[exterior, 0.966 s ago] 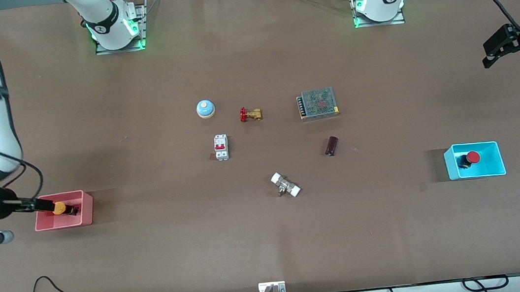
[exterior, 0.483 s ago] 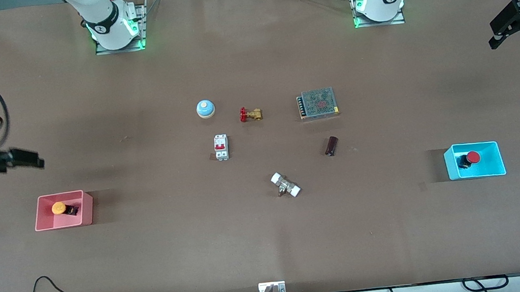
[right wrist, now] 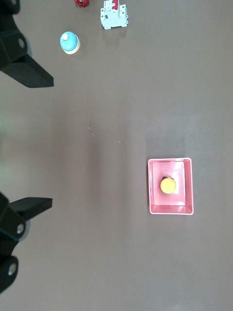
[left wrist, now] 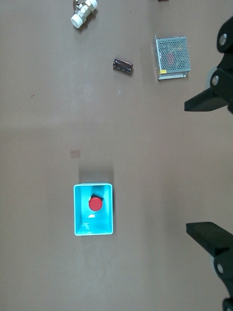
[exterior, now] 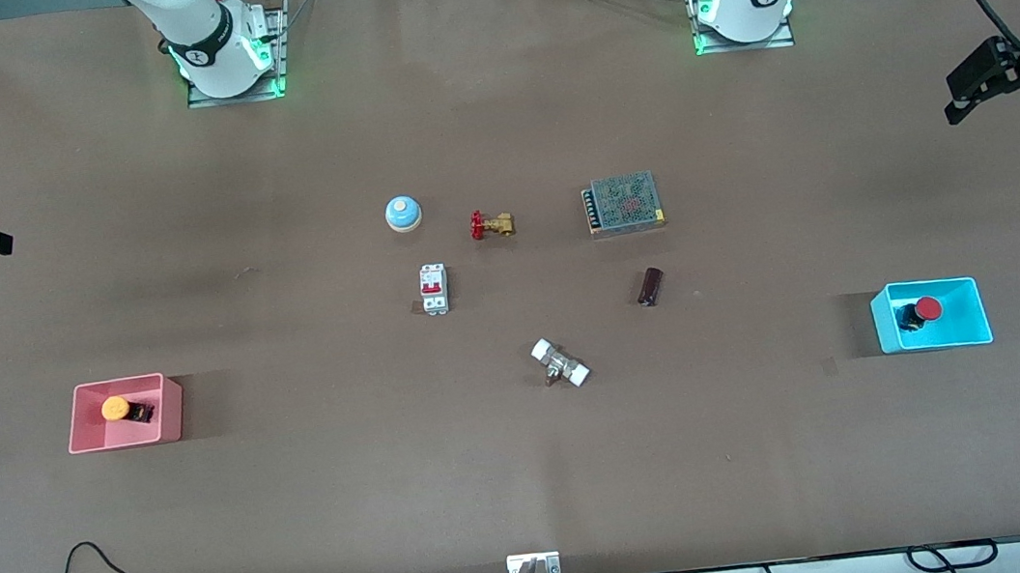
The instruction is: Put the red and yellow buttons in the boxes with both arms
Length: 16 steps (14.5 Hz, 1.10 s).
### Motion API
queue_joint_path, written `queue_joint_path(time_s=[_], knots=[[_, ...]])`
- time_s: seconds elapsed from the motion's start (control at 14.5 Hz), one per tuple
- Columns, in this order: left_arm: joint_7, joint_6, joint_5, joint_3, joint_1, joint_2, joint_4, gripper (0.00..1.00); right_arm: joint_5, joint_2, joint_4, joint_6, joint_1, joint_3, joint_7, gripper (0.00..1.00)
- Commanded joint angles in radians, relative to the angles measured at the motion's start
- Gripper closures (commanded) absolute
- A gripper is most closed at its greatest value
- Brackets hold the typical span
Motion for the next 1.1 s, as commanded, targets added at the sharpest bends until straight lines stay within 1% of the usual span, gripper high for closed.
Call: queue_joint_path(time_s=[0.0,0.14,0.21,0.28,0.41,0.62,1.03], knots=[[0.001,-0.022,0.0,-0.006,-0.002,0.045,0.071,0.0,-0.018,-0.011,-0.08,0.058,0.003,0.008,0.015,0.0],[0.003,-0.035,0.0,-0.006,0.001,0.043,0.065,0.0,-0.027,-0.031,-0.135,0.079,0.0,0.022,0.015,0.0],[0.003,-0.038,0.0,-0.006,0.003,0.04,0.06,0.0,-0.047,-0.042,-0.14,0.085,-0.011,0.046,0.015,0.0],[0.003,-0.041,0.0,-0.006,0.004,0.038,0.059,0.0,-0.062,-0.048,-0.14,0.084,-0.007,0.051,0.02,0.0],[0.003,-0.041,0.0,-0.006,0.003,0.037,0.057,0.0,-0.062,-0.076,-0.15,0.079,-0.002,0.052,0.066,0.0],[0.001,-0.041,0.0,-0.006,0.003,0.035,0.056,0.0,-0.062,-0.105,-0.17,0.073,-0.003,0.049,0.066,0.0],[-0.003,-0.043,0.0,-0.008,0.0,0.034,0.052,0.0,-0.062,-0.126,-0.192,0.061,-0.005,0.046,0.057,0.0]])
